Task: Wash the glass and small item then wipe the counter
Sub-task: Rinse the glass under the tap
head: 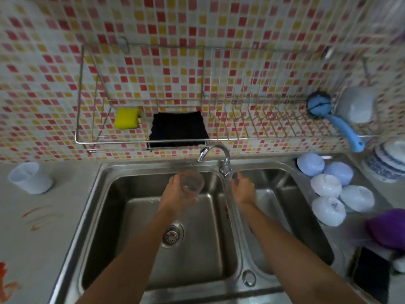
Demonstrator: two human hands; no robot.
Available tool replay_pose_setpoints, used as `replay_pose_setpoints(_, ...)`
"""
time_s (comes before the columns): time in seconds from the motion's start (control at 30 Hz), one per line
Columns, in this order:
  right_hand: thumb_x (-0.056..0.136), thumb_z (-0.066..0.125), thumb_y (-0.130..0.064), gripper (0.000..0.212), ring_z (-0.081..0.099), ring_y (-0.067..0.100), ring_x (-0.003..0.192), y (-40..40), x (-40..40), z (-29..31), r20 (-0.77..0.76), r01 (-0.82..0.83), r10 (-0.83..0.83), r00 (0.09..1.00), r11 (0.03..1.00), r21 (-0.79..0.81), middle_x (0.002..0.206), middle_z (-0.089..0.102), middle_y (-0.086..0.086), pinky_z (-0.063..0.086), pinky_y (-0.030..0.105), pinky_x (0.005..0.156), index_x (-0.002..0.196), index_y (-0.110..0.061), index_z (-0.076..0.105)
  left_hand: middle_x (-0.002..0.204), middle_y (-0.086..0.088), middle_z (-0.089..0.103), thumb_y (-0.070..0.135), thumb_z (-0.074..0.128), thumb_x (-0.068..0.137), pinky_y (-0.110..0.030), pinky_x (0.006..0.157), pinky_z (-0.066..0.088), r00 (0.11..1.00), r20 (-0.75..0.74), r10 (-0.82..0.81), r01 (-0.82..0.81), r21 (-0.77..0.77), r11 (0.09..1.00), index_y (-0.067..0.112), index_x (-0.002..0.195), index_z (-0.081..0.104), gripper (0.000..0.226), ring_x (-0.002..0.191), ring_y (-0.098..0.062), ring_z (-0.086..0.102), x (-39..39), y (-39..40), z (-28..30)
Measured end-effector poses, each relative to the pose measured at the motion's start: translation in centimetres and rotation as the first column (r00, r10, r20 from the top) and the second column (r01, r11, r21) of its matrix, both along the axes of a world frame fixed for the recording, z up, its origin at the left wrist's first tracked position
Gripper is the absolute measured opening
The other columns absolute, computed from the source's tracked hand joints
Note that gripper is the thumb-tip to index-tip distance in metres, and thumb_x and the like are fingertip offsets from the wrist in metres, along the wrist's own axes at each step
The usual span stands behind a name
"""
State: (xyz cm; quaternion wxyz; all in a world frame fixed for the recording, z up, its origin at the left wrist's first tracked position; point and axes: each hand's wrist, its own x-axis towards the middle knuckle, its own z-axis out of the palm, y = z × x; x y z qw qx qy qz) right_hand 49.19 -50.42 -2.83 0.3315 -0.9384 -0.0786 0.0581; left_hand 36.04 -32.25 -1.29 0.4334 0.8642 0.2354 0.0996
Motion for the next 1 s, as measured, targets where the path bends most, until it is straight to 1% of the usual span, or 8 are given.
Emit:
replay_pose_setpoints(0.13, 0.098, 0.052, -0.026, 0.024, 0.064, 0.029, 0.098, 2.3, 4.1, -0.7, -0.058, -0.066, 0.07, 0.996, 0.995, 0.068, 0.103, 0.066, 0.011, 0.05, 0.037, 0.086, 0.112, -0.011, 0.063, 0.118, 0.012, 0.052, 0.03, 0.086, 0.058, -0.026, 0.074, 0.057, 0.997, -0.007, 0.076, -0.076, -0.061, 0.995, 0.04, 0.116, 0.046, 0.071, 0.092, -0.003, 0.058, 1.2, 0.0, -0.3)
replay_pose_setpoints(0.2, 0.098, 0.052, -0.025, 0.021, 0.066, 0.028, 0.089, 3.0, 4.8, -1.2, -0.077, -0.059, 0.067, 0.995, 0.993, 0.105, 0.091, 0.067, 0.01, 0.054, 0.036, 0.081, 0.1, -0.011, 0.068, 0.118, 0.011, 0.054, 0.028, 0.084, 0.059, -0.013, 0.067, 0.052, 0.997, -0.011, 0.083, -0.083, -0.058, 0.995, 0.037, 0.12, 0.046, 0.072, 0.092, -0.004, 0.058, 1.5, 0.1, -0.4)
replay_pose_setpoints(0.3, 0.097, 0.051, -0.019, 0.024, 0.065, 0.031, 0.094, 3.3, 5.5, -1.8, -0.049, -0.041, 0.043, 0.998, 0.998, 0.05, 0.098, 0.069, 0.017, 0.05, 0.035, 0.081, 0.103, -0.007, 0.071, 0.118, 0.009, 0.053, 0.023, 0.084, 0.065, -0.002, 0.058, 0.039, 0.996, -0.001, 0.089, -0.089, -0.044, 0.995, 0.027, 0.125, 0.047, 0.071, 0.087, -0.003, 0.056, 1.9, 0.1, -0.2)
replay_pose_setpoints(0.37, 0.098, 0.047, -0.016, 0.027, 0.065, 0.032, 0.096, 3.3, 5.9, -2.0, -0.046, -0.064, 0.063, 0.997, 0.998, -0.011, 0.098, 0.069, 0.018, 0.05, 0.036, 0.082, 0.101, -0.004, 0.071, 0.119, 0.009, 0.053, 0.025, 0.084, 0.067, -0.005, 0.063, 0.044, 0.998, 0.026, 0.064, -0.063, -0.04, 0.997, 0.029, 0.129, 0.044, 0.073, 0.088, -0.002, 0.057, 2.1, 0.2, -0.2)
replay_pose_setpoints(0.47, 0.099, 0.044, -0.014, 0.029, 0.067, 0.028, 0.095, 3.5, 5.8, -2.0, -0.019, -0.103, 0.102, 0.995, 0.987, -0.121, 0.099, 0.07, 0.015, 0.05, 0.031, 0.08, 0.101, -0.004, 0.071, 0.122, 0.007, 0.054, 0.031, 0.08, 0.069, -0.022, 0.079, 0.052, 0.999, 0.025, 0.027, -0.027, 0.005, 1.0, 0.034, 0.128, 0.041, 0.071, 0.097, -0.007, 0.059, 2.4, 0.1, -0.2)
replay_pose_setpoints(0.67, 0.096, 0.052, -0.015, 0.021, 0.066, 0.026, 0.089, 3.9, 6.3, -2.5, -0.033, -0.168, 0.165, 0.986, 0.976, -0.138, 0.096, 0.07, 0.014, 0.052, 0.033, 0.08, 0.098, -0.007, 0.072, 0.124, 0.002, 0.055, 0.027, 0.083, 0.066, -0.021, 0.084, 0.049, 0.999, 0.033, 0.015, -0.015, 0.009, 1.0, 0.031, 0.132, 0.042, 0.078, 0.104, -0.013, 0.059, 3.7, 0.0, -0.4)
replay_pose_setpoints(0.8, 0.095, 0.054, -0.012, 0.018, 0.067, 0.02, 0.083, 4.0, 6.4, -3.0, -0.034, -0.188, 0.185, 0.982, 0.971, -0.148, 0.091, 0.07, 0.011, 0.057, 0.033, 0.079, 0.093, -0.009, 0.072, 0.123, 0.007, 0.055, 0.028, 0.085, 0.065, -0.015, 0.077, 0.047, 1.0, 0.011, -0.014, 0.015, -0.062, 0.998, 0.033, 0.136, 0.038, 0.086, 0.099, -0.009, 0.06, 4.2, -0.5, 0.1)
replay_pose_setpoints(1.0, 0.094, 0.055, -0.011, 0.017, 0.069, 0.021, 0.085, 4.4, 6.7, -3.9, -0.038, -0.224, 0.221, 0.975, 0.957, -0.185, 0.093, 0.071, 0.011, 0.058, 0.035, 0.081, 0.094, -0.009, 0.072, 0.108, 0.013, 0.063, 0.029, 0.087, 0.065, -0.011, 0.072, 0.05, 0.999, 0.042, -0.007, 0.013, -0.149, 0.989, 0.033, 0.128, 0.044, 0.077, 0.091, 0.002, 0.064, 4.9, -1.5, -0.2)
